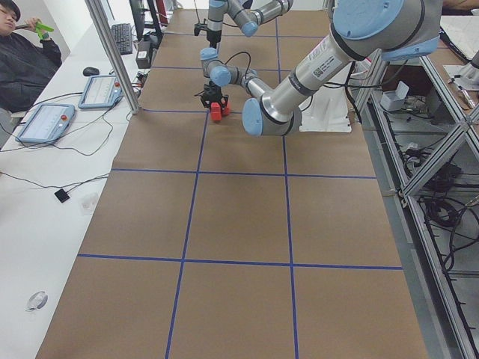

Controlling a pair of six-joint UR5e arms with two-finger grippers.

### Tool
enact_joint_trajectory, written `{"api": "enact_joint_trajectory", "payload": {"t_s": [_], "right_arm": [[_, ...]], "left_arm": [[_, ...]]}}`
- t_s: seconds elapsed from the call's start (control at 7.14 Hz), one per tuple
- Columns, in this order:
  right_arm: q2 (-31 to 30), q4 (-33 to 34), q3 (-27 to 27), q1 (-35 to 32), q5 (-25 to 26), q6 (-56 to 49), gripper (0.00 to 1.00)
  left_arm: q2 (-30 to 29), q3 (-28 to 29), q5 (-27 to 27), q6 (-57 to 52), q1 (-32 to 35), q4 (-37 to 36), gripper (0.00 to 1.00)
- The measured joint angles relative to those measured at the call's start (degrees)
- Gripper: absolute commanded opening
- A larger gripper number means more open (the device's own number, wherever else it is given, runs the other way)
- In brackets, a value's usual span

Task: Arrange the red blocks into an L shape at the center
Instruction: 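Press the held cube against the column's side with the left gripper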

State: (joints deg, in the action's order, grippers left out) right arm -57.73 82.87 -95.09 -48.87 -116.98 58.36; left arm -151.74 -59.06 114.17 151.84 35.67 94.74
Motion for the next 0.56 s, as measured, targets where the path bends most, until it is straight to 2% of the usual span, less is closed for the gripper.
{"api": "enact_joint_trajectory", "payload": {"t_s": [0.14, 0.42, 0.56], "right_arm": [[0.0, 0.0, 0.0, 0.0, 0.0, 0.0, 0.99], [0.0, 0.0, 0.0, -0.1, 0.0, -0.1, 0.99], [-0.1, 0.0, 0.1, -0.1, 0.0, -0.1, 0.99]], "left_arm": [[0.0, 0.0, 0.0, 0.0, 0.0, 0.0, 0.25], [0.0, -0.1, 0.0, 0.0, 0.0, 0.0, 0.34], [0.0, -0.1, 0.0, -0.1, 0.0, 0.0, 0.88]]}}
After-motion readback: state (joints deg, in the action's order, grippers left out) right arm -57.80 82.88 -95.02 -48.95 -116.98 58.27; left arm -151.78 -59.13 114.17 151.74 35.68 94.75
